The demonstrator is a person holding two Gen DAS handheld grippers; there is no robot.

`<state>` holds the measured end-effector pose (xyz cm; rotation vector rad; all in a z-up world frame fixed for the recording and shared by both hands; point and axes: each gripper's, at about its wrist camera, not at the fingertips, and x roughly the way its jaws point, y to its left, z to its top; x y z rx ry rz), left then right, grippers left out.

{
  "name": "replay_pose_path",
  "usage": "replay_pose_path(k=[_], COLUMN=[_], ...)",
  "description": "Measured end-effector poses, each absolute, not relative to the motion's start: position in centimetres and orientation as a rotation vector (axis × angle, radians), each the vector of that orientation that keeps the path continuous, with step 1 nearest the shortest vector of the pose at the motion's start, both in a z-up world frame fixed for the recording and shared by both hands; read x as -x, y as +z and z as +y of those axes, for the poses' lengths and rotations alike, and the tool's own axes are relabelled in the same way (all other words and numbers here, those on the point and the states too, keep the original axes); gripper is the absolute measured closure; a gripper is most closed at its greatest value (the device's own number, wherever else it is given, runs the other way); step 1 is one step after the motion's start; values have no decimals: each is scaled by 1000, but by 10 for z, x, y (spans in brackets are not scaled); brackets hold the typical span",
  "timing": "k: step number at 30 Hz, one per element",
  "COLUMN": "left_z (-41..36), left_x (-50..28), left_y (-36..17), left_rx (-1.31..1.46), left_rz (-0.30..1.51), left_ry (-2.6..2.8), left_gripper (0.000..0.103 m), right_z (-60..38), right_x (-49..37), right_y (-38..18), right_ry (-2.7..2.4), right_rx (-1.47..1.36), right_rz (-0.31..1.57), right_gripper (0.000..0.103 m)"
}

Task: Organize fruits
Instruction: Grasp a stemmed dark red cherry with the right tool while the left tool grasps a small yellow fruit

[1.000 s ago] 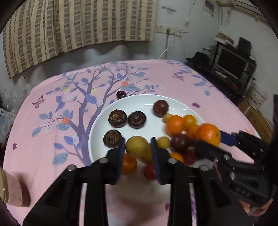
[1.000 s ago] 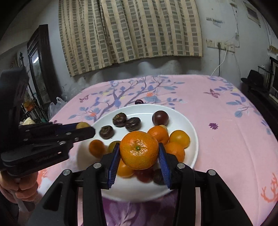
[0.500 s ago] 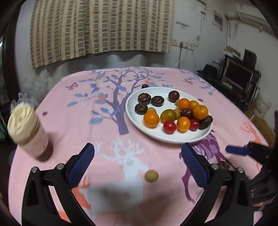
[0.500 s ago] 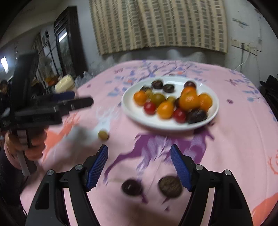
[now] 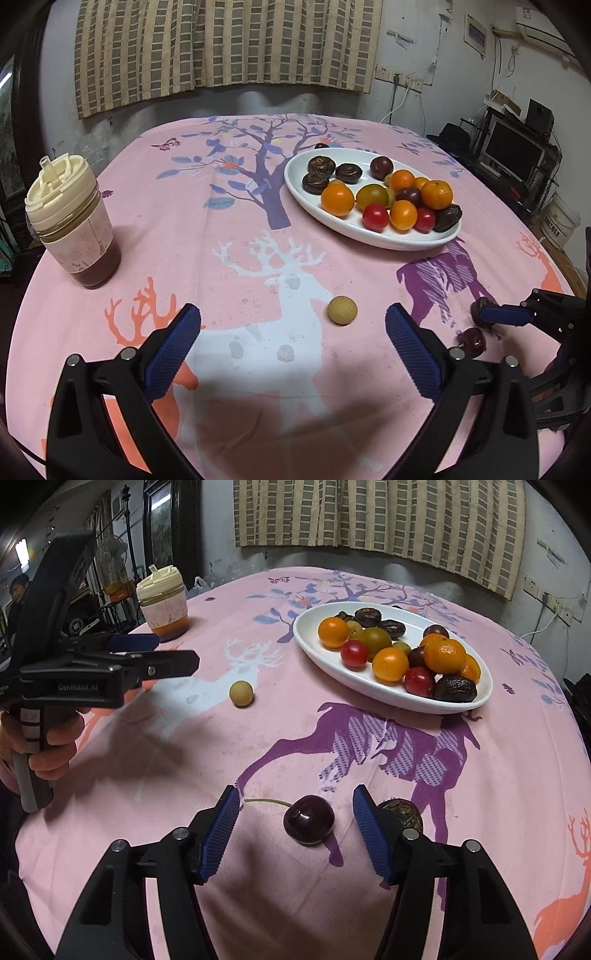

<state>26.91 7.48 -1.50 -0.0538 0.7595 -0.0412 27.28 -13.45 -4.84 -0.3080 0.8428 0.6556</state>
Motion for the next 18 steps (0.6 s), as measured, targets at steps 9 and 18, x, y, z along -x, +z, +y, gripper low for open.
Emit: replay_pose_path(k=[9, 18], left_z=[78, 73], left_x=[-271, -274], left_y=[-15, -22], left_rx=[74, 66], left_rz=[770, 801], left_ry=[-27, -34], left_gripper=[5, 5], right_z=[-133, -171], right_x=[-277, -285], right_y=[-59, -30], right_ry=[643, 629], right_rx=[330, 124], right_rz=[898, 816], right_gripper=[63, 73])
